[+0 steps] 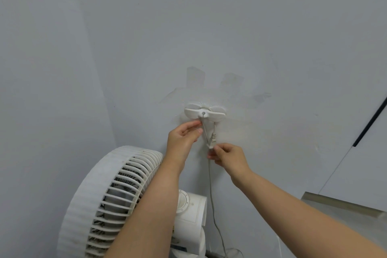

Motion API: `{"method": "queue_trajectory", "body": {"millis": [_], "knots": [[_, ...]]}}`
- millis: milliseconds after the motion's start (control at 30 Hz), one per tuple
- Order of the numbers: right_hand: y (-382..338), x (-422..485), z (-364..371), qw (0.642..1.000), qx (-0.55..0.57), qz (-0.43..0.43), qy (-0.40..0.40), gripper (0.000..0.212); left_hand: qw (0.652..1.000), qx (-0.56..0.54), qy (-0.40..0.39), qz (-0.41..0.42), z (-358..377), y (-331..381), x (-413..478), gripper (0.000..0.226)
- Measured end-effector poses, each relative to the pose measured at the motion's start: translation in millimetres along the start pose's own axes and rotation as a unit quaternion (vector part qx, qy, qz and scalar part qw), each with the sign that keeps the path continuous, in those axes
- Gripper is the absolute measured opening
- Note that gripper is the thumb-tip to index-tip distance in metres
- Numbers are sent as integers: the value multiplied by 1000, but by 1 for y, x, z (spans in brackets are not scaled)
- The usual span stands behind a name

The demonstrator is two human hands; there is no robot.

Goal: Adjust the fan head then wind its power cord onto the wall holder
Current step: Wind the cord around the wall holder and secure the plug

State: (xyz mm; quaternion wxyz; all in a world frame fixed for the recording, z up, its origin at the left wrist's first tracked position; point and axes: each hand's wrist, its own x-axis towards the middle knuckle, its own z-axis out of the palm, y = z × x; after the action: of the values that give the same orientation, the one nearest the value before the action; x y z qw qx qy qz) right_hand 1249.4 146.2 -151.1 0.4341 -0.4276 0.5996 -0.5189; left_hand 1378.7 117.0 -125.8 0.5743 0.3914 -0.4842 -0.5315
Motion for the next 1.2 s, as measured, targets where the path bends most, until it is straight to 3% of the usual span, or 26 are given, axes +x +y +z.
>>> {"method": "queue_trajectory", "body": {"millis": [100,433,700,900,1033,1200], "knots": [[4,-2,-2,999,17,44,-1,21,1000,16,-4,5,1,0,-1,28],[22,7,7,987,-127,98,-2,17,1000,-15,-6,-12,1,-1,-1,23],[26,12,27,930,-331,17,158,45,998,-60,-23,-25,4,0,1,21],[34,8,19,909,-374,-33,180,37,998,-49,-27,-18,4,-2,2,20],[32,0,1,911,-352,-59,203,14,998,-49,-34,-11,6,-3,2,21],[28,-5,-15,892,-384,-127,200,14,999,-32,-25,-12,10,-2,1,20]]}}
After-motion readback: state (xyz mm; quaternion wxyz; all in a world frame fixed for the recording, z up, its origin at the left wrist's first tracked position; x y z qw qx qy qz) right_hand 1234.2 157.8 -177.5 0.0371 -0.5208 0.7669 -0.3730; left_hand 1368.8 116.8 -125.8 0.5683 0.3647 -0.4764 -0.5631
